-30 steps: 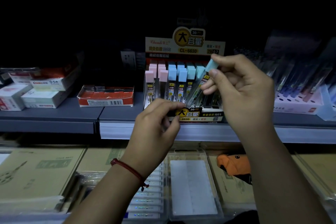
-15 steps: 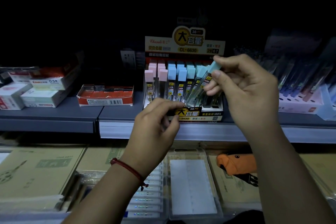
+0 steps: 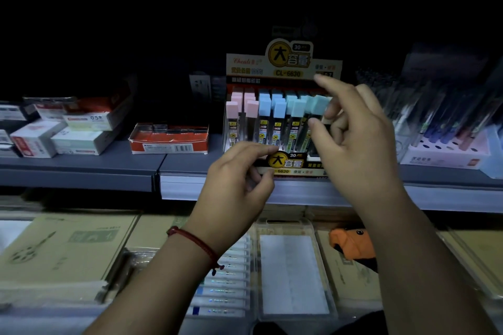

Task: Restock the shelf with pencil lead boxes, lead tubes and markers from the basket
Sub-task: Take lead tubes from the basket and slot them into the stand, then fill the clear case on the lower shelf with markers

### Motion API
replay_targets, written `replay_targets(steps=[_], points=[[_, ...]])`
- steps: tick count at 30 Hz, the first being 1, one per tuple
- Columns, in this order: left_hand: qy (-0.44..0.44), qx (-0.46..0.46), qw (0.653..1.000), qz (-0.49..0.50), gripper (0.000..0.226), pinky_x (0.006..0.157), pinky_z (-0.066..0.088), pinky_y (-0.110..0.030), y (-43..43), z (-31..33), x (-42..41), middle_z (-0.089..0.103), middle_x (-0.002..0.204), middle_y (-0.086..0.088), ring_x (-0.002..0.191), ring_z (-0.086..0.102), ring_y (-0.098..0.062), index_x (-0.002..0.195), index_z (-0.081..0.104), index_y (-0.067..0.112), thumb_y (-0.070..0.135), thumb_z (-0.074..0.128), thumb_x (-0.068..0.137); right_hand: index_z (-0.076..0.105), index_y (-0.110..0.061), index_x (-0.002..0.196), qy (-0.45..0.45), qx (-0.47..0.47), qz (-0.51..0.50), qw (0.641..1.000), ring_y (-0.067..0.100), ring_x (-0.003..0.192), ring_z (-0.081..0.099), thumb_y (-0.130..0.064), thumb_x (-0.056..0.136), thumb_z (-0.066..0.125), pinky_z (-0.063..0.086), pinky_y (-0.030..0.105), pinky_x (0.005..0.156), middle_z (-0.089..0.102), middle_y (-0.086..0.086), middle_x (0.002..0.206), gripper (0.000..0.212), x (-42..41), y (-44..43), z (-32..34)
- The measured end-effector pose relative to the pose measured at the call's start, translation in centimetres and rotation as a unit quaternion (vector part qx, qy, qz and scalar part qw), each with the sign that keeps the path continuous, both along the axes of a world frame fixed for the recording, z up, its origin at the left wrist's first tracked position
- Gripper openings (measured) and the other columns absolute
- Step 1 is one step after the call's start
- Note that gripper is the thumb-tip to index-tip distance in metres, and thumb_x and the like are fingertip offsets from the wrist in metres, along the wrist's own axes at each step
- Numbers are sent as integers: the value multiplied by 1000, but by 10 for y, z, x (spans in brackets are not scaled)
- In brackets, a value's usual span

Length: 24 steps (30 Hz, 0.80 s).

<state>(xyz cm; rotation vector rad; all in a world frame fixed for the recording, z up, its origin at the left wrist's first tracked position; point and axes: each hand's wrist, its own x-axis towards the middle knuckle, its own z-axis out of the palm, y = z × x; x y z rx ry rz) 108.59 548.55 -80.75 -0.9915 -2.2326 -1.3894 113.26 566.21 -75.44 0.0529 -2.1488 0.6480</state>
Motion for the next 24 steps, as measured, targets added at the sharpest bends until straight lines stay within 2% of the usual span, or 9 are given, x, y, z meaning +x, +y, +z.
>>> replay_targets(steps=[2,5,8,10,13,17,19,24], points=[[-9,-3,1000,-1,35,75,47,-9,-9,3,3,60,113,11,86,63,-11,123,67,21,7,68,91,57,-22,137,5,4,0,1000,12,67,47,-14,96,63,44,32,68,46,-2,101,43,3,-7,1],[-19,-31,999,9,36,78,50,-13,-30,10,8,58,112,16,94,61,-6,125,63,25,16,69,91,65,-21,125,-26,27,19,999,-1,75,46,-17,95,64,38,22,70,46,-8,99,30,10,-20,0],[-23,-75,996,31,39,80,52,-19,-56,18,13,57,117,21,101,57,2,128,58,33,29,69,91,66,-23,120,-69,50,52,995,2,84,44,-21,96,65,37,22,78,51,-9,104,24,17,-37,2],[-16,-105,993,51,39,78,52,-18,-78,22,19,56,119,22,104,55,4,128,57,35,36,69,91,63,-26,123,-106,64,82,989,6,96,47,-24,96,64,39,25,84,51,-11,110,27,19,-54,5],[-9,-138,986,91,42,84,50,-19,-113,25,31,58,119,20,104,56,2,128,56,35,40,71,88,56,-31,132,-172,85,131,973,11,114,50,-30,97,63,44,33,95,51,-12,126,36,20,-82,8],[-9,-193,970,146,46,92,50,-23,-167,29,51,59,120,15,107,57,-2,126,55,33,43,73,86,51,-34,137,-229,101,204,946,13,117,49,-37,96,63,43,32,92,49,-13,130,42,18,-125,7],[-16,-208,962,174,48,94,49,-23,-194,30,60,59,121,12,109,56,-3,127,55,30,43,74,86,47,-34,141,-251,128,239,929,14,123,48,-40,96,63,44,34,96,46,-12,138,48,13,-149,7],[-47,-233,937,255,50,88,44,-18,-257,32,86,58,120,9,107,55,-5,129,56,24,42,74,86,44,-36,142,-261,196,329,886,14,125,47,-40,95,65,46,37,101,45,-12,141,52,-4,-222,5]])
